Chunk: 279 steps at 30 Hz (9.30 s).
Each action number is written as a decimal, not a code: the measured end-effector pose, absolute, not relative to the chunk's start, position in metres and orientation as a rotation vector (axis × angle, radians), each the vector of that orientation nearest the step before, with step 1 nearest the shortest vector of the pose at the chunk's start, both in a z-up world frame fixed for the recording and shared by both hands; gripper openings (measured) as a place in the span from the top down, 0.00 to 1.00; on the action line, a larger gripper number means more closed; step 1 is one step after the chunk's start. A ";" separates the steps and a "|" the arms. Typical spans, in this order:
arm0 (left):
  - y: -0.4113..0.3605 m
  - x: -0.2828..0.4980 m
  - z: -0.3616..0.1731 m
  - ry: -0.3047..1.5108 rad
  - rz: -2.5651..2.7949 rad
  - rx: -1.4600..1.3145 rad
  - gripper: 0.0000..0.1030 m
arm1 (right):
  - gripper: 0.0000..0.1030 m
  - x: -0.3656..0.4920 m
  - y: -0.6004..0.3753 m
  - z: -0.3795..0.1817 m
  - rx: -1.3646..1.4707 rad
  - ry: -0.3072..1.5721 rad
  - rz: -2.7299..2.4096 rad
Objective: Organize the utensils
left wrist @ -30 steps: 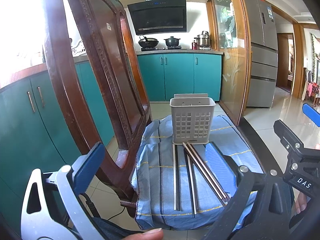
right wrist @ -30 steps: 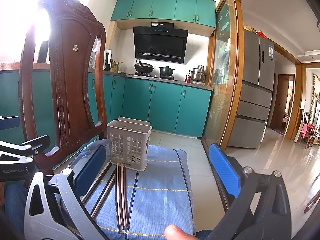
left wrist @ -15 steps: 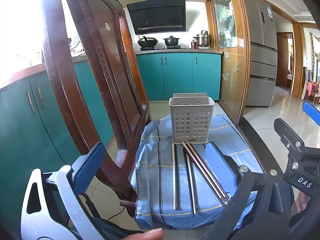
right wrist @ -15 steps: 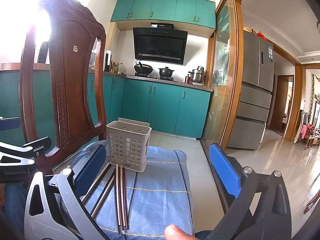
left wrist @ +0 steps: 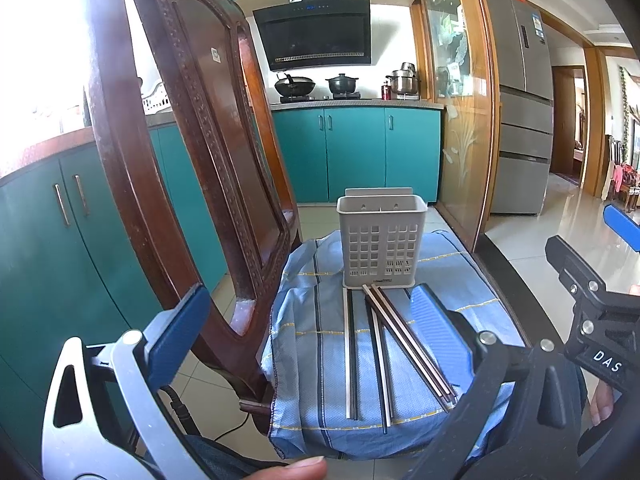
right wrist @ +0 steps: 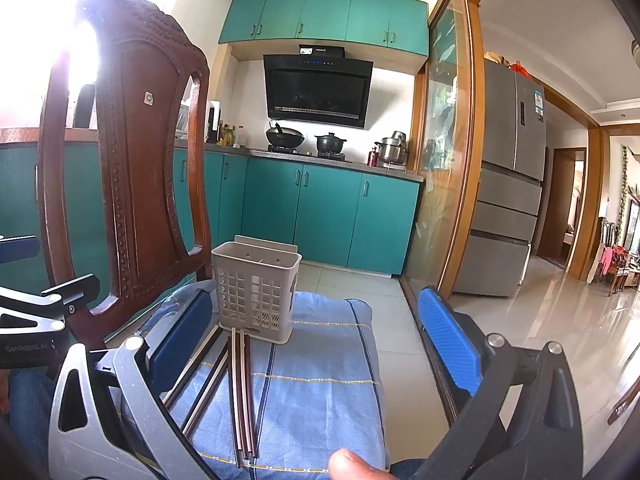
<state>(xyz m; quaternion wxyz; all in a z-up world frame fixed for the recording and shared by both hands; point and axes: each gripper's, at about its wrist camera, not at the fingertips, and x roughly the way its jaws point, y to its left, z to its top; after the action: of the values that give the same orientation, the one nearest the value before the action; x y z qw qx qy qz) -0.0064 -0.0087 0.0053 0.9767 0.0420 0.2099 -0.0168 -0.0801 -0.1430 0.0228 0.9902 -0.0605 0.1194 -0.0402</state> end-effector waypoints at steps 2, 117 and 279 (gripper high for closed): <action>-0.009 -0.006 0.005 0.424 -0.036 0.084 0.03 | 0.02 -0.081 -0.143 0.024 -0.124 0.236 -0.084; -0.034 0.242 -0.149 0.990 -0.192 0.057 0.77 | 0.93 0.166 -0.132 -0.151 0.040 1.077 0.387; -0.033 0.234 -0.183 1.034 -0.136 0.018 0.93 | 0.94 0.146 -0.172 -0.149 0.035 1.036 0.218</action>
<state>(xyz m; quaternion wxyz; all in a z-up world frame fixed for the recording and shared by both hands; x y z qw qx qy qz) 0.2336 -0.0329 -0.1829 0.8670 0.0084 0.4940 -0.0648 0.1464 -0.1723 -0.1489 0.8630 0.0168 0.4940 0.1041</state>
